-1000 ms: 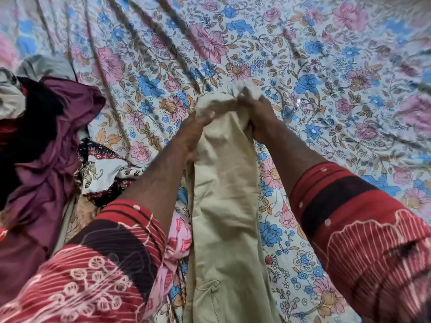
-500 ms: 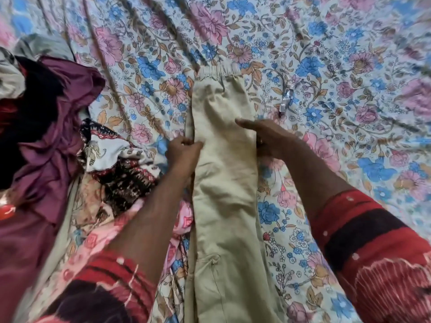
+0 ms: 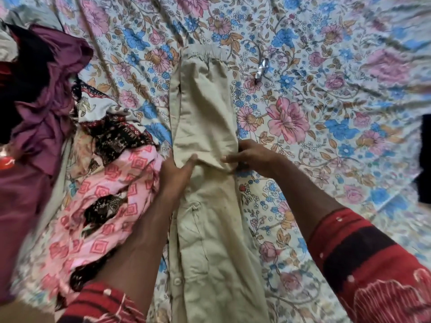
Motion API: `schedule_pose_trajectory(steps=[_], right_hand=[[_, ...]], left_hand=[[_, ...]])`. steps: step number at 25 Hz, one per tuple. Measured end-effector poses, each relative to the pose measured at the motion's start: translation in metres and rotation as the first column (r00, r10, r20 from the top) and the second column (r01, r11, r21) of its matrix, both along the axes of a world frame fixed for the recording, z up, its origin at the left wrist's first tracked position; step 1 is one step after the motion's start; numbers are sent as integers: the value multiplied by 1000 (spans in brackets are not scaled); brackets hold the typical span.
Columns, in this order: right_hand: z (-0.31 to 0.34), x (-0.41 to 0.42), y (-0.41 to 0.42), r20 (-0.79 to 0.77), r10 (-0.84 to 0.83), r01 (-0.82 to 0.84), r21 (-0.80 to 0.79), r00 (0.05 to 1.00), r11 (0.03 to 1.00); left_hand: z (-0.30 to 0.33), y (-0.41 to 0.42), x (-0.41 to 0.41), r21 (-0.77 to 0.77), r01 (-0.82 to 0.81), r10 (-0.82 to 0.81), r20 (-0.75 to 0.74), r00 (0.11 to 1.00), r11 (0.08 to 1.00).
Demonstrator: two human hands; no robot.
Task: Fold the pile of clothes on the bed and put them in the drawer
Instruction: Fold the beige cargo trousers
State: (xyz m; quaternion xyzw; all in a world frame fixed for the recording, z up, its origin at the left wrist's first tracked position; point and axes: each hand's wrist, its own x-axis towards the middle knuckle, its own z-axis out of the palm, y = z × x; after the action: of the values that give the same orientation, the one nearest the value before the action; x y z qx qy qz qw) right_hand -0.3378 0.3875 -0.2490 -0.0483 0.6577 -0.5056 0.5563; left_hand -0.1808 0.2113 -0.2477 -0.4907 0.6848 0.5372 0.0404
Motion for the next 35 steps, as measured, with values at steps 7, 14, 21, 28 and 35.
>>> schedule_pose_trajectory(steps=[7, 14, 21, 28, 35], right_hand=[[6, 19, 9, -214, -299, 312, 31, 930, 949], [16, 49, 32, -181, -261, 260, -28, 948, 965], [16, 91, 42, -229, -189, 172, -91, 955, 981], [14, 122, 84, 3, 83, -83, 127, 997, 988], [17, 151, 110, 62, 176, -179, 63, 983, 982]], left_hand=[[-3, 9, 55, 166, -165, 172, -24, 985, 972], [-3, 37, 106, 47, -50, 55, -105, 993, 998], [8, 91, 182, 404, -229, 323, -180, 929, 886], [21, 124, 213, 139, -141, 169, -215, 962, 980], [24, 132, 253, 334, -318, 384, -153, 911, 887]])
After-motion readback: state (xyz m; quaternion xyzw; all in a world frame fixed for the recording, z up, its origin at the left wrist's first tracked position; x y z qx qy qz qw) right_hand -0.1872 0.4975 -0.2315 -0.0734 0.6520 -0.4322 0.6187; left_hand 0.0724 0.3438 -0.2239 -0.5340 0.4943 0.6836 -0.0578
